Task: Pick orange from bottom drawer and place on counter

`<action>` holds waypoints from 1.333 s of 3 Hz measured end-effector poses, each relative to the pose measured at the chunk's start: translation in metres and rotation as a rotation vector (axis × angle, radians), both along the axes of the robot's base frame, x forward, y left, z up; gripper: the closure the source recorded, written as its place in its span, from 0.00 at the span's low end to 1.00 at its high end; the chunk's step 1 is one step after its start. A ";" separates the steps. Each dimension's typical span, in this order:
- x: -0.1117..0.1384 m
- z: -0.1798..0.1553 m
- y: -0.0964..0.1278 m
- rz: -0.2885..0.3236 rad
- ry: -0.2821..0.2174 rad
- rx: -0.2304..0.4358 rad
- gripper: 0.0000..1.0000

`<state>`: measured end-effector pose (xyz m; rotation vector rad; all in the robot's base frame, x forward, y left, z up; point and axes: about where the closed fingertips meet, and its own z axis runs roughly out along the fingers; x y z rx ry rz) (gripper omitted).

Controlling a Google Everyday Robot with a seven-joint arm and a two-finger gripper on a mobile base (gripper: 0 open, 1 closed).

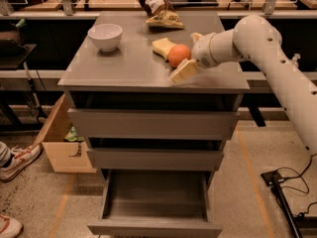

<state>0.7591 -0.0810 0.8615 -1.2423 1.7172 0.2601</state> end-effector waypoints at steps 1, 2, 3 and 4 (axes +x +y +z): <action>-0.008 0.019 -0.017 -0.049 -0.031 0.019 0.00; -0.020 0.044 -0.038 -0.111 -0.083 0.051 0.00; -0.028 0.062 -0.059 -0.165 -0.124 0.078 0.00; -0.028 0.063 -0.063 -0.172 -0.129 0.081 0.00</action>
Offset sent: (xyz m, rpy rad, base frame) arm -0.0357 -0.0736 0.0782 0.0900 -0.1540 -0.1996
